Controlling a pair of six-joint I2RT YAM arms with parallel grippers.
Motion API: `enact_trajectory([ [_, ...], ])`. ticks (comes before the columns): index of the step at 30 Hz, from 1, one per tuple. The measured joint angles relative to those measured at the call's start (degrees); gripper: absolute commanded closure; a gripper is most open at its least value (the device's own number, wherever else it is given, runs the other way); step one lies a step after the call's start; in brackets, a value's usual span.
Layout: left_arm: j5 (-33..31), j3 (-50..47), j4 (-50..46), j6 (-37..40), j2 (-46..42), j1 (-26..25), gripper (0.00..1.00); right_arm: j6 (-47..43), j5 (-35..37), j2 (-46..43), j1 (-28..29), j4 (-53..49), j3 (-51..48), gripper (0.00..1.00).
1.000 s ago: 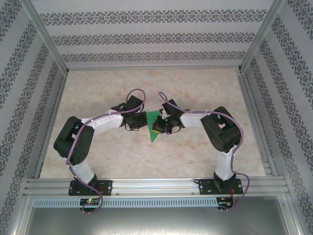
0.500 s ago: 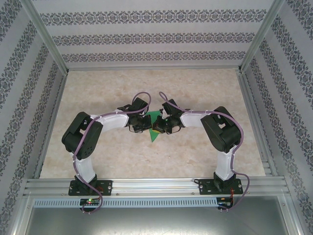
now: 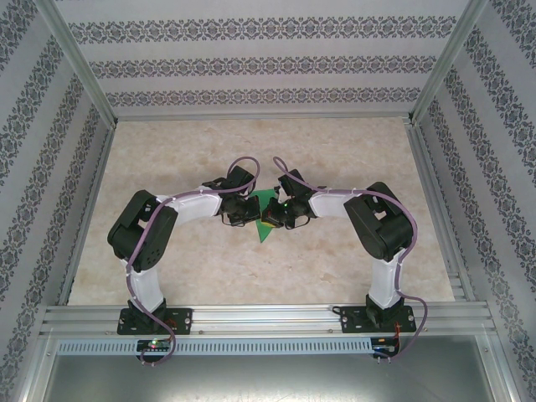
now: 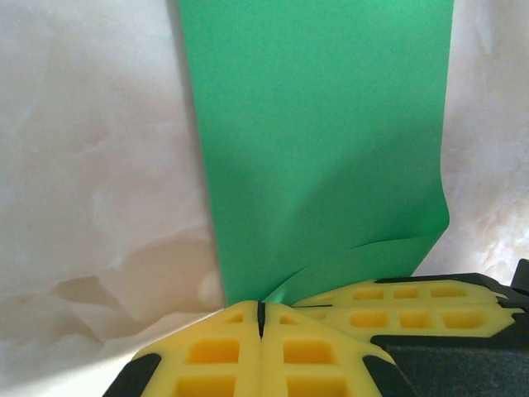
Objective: Fold a paper plane with a square sheet of paper (pick it up from the middle)
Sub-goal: Third fold the triangle at the center of the table.
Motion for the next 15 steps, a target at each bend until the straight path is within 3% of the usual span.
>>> enact_trajectory([
  [15,-1.7,0.3,-0.2,0.6,1.3,0.0,1.0,1.2,-0.6,-0.1,-0.2,1.9,-1.0,1.0],
])
